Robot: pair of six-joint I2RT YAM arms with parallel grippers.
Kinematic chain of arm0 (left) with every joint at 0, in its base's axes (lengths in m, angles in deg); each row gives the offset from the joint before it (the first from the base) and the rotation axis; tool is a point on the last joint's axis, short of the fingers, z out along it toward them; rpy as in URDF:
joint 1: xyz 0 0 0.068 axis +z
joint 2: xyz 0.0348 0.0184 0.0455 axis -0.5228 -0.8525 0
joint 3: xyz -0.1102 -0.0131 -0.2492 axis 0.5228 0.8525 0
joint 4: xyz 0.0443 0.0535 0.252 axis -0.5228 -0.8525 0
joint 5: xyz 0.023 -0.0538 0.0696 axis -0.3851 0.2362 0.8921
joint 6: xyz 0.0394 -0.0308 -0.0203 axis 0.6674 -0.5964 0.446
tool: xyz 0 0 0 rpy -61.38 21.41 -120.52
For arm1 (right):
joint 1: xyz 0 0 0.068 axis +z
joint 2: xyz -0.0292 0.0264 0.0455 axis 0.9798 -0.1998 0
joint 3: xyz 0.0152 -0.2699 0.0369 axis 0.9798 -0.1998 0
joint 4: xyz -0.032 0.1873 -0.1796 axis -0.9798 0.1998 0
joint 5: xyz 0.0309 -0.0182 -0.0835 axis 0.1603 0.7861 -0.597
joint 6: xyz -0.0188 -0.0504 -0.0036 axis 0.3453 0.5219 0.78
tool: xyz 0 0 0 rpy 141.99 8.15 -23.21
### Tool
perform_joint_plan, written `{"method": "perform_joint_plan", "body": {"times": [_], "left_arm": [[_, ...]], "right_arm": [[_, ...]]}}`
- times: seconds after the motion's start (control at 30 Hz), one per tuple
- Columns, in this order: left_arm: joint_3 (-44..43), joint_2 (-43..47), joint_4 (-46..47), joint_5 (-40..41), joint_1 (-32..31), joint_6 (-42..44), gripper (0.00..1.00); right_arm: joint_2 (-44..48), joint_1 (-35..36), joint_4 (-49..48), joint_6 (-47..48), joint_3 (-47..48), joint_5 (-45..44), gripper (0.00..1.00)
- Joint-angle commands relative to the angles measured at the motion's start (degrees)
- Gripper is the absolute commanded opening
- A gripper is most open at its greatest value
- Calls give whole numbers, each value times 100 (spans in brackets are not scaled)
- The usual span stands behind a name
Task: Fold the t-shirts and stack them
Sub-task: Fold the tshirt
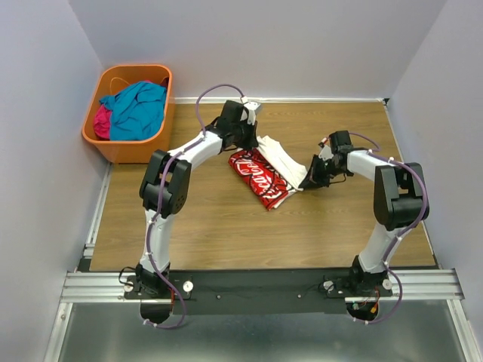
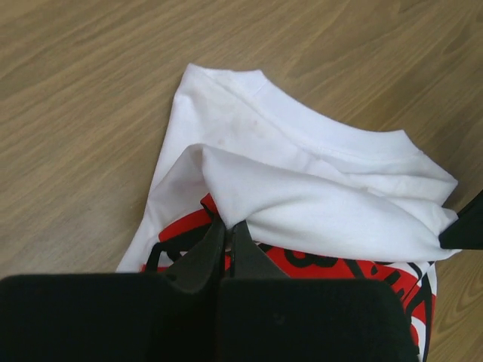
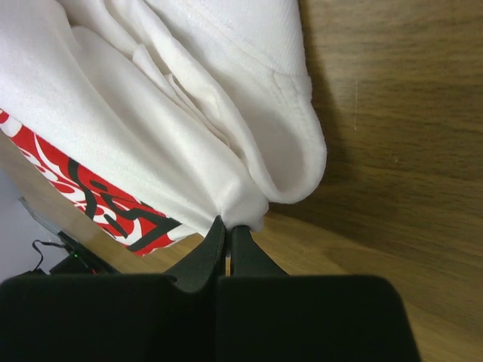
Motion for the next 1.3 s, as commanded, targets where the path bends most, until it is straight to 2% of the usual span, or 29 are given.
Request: {"method": "perform_joint_plan", "body": {"times": [0.0, 0.1, 0.13, 0.17, 0.2, 0.23, 0.27, 0.33, 0.37, 0.47, 0.57, 0.7, 0.73, 0.83, 0.9, 1.03, 1.27], "left_arm": [[-221, -158, 426, 150, 101, 129, 0], [-98, -237, 574, 62, 84, 138, 4], [-37, -229, 671, 53, 84, 138, 16], [-10, -211, 672, 53, 84, 138, 16], [25, -176, 759, 44, 84, 121, 34], [60, -63, 812, 61, 84, 86, 43], [113, 17, 891, 88, 84, 59, 62], [131, 306, 944, 219, 84, -2, 73], [140, 421, 944, 272, 84, -55, 75], [332, 965, 1032, 526, 84, -195, 75], [691, 1554, 1032, 729, 75, -240, 74], [1255, 1810, 1041, 607, 40, -188, 68], [1360, 1811, 1067, 572, 31, -170, 67], [1494, 1566, 1085, 388, -4, -47, 56], [1432, 1355, 1085, 325, -4, -55, 52], [1142, 644, 857, 246, -13, -99, 51], [1536, 404, 927, 132, -4, -451, 51]], "right_arm": [[-110, -26, -46, 22, -148, -347, 0], [48, -26, -81, -127, -236, -513, 0], [109, -26, -81, -188, -245, -575, 5], [171, -26, -81, -189, -254, -637, 11], [267, -26, -81, -206, -262, -716, 17], [460, -26, -72, -215, -254, -838, 23], [601, -26, -64, -241, -236, -927, 33], [865, -35, -46, -268, -192, -1172, 42], [1171, -26, -46, -259, -105, -1252, 47], [1751, -18, 7, -198, 79, -1551, 54], [2139, 61, -11, -32, 220, -1552, 54], [2071, 210, -159, 66, 213, -675, 49], [2018, 237, -386, 40, 151, -229, 48], [1790, 272, -1079, -267, -173, 415, 44], [1684, 272, -1459, -557, -358, 418, 41], [1088, 220, -1970, -760, -526, 268, 39], [295, -316, -2541, -909, -702, 13, 39]]}}
